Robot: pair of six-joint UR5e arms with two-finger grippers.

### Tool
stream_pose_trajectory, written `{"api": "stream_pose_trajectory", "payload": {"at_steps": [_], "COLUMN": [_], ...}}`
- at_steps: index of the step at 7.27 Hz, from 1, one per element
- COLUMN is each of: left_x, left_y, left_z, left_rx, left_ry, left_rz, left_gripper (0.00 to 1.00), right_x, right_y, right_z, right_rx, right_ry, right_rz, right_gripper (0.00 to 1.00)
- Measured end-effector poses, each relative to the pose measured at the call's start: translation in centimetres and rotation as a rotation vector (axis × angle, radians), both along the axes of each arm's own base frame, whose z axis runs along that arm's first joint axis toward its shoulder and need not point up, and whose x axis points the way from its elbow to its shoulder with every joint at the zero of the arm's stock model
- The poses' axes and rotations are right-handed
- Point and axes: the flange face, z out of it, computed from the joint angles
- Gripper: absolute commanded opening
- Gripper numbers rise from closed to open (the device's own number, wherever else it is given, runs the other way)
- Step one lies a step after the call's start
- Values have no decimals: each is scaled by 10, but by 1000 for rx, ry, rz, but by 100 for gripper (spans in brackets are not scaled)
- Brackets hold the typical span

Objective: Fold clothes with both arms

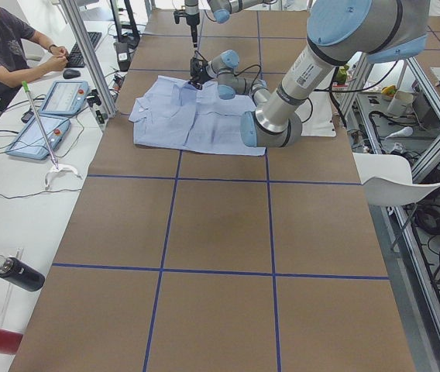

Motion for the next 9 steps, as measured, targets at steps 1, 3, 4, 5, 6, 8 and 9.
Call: {"api": "stream_pose_trajectory", "payload": {"at_steps": [1,3,4,5,6,8,9], "left_x": [1,-7,-9,-12,-17,-32,-45], "left_y": [8,22,25,27,25,6,-7], "left_z": [-12,-31,-35,-39,-42,-33,-18], "left_rx": [19,49,57,70,86,89,79], "left_ry": [10,42,50,51,48,27,12], "left_rz": [16,70,91,101,104,107,117], "left_gripper": [100,100,100,100,100,100,100], "right_x": [0,0,1,3,7,14,18], "right_y": [0,-1,-1,-3,-3,8,24], "right_z": [-1,-3,-5,-7,-13,-36,-48], "right_rx": [1,13,20,25,32,68,68], "right_ry": [-1,-8,-12,-17,-24,-63,-96], "right_rz": [0,0,3,8,15,34,57], "right_gripper": [100,100,100,100,100,100,100]}}
